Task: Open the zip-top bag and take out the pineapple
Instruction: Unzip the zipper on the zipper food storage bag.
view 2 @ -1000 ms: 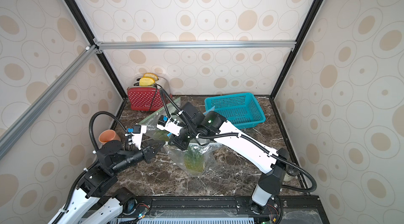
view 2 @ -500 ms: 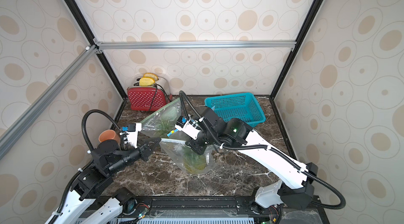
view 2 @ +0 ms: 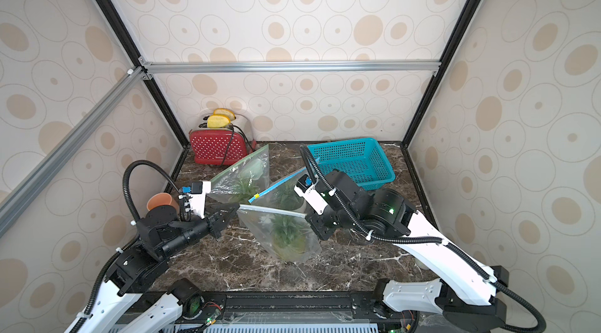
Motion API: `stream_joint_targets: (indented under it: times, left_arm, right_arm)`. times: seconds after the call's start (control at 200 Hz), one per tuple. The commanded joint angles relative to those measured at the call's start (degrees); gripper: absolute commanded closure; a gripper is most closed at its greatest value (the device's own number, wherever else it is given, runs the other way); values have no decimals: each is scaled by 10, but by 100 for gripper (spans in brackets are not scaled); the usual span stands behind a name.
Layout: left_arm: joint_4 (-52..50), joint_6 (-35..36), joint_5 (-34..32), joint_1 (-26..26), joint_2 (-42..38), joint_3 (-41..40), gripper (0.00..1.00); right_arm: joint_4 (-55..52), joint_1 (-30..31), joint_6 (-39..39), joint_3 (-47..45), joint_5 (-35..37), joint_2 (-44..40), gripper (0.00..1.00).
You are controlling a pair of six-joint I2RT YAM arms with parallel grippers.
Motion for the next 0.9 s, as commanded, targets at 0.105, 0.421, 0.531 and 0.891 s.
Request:
stream_joint_targets:
  times: [0.105,0.421,0.531,0.891]
  left_arm:
    - [8,9,-124,17,2,26,100]
    - [48,-7,-95,17,11,10,100]
    - [77,-19,-69,17,15,-1,100]
    - [220,-63,24,17,21,-51,96]
  right_arm:
    - [-196,-9,64,-5,96,-55,95]
    - [-175,-9,43,-11,65,-49,79]
    - [-163,-9,19,18,62,-25,71]
    - [-53,-10,-87,115,33,93,64]
